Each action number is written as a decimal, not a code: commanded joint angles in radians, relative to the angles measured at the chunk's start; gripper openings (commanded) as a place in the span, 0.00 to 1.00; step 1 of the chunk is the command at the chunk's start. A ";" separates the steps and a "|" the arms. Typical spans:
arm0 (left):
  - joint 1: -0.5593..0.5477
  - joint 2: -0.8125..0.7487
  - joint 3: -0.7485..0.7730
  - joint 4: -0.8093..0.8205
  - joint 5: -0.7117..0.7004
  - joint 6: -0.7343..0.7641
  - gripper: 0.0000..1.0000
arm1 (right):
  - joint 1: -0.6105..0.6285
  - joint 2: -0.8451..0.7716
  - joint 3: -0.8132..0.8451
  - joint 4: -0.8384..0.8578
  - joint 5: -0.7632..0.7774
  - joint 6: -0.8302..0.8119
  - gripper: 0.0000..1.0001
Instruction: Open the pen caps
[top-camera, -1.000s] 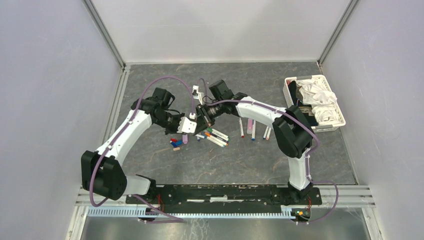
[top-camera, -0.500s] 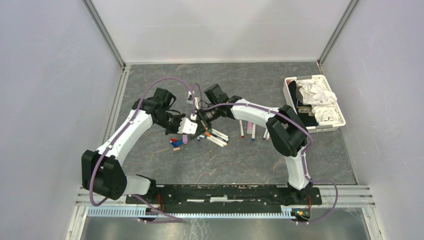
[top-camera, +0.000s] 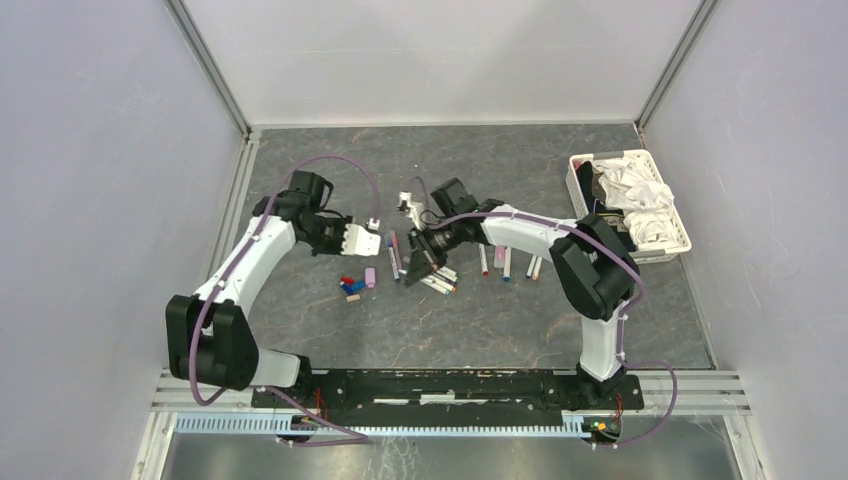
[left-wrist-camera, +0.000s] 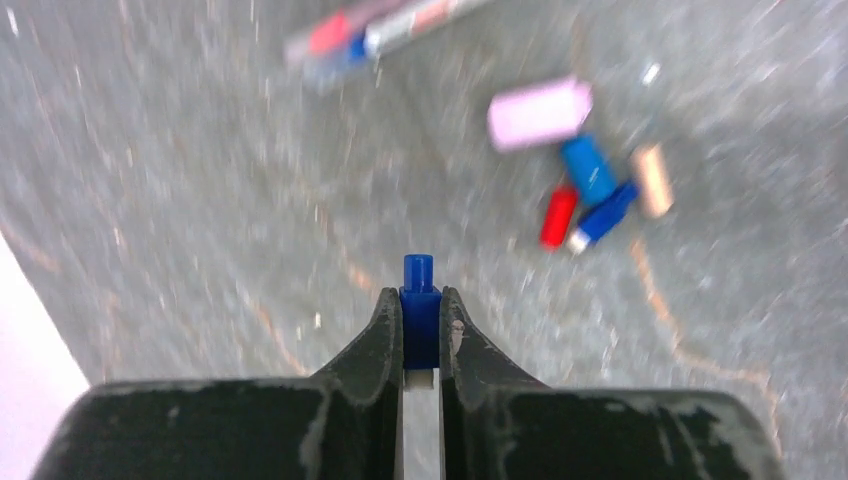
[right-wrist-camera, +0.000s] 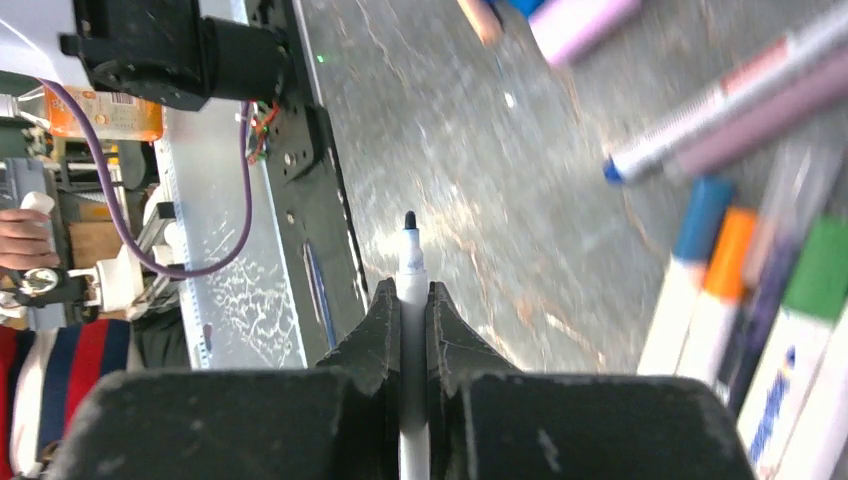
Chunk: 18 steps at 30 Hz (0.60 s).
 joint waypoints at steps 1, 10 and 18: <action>0.087 0.009 0.025 0.045 -0.117 0.062 0.02 | -0.052 -0.097 -0.091 -0.084 -0.009 -0.029 0.00; 0.123 0.066 -0.036 0.069 0.011 -0.030 0.02 | -0.229 -0.271 -0.227 -0.065 0.316 0.050 0.00; 0.123 0.183 -0.093 0.132 0.070 -0.177 0.13 | -0.428 -0.438 -0.387 -0.034 0.812 0.175 0.00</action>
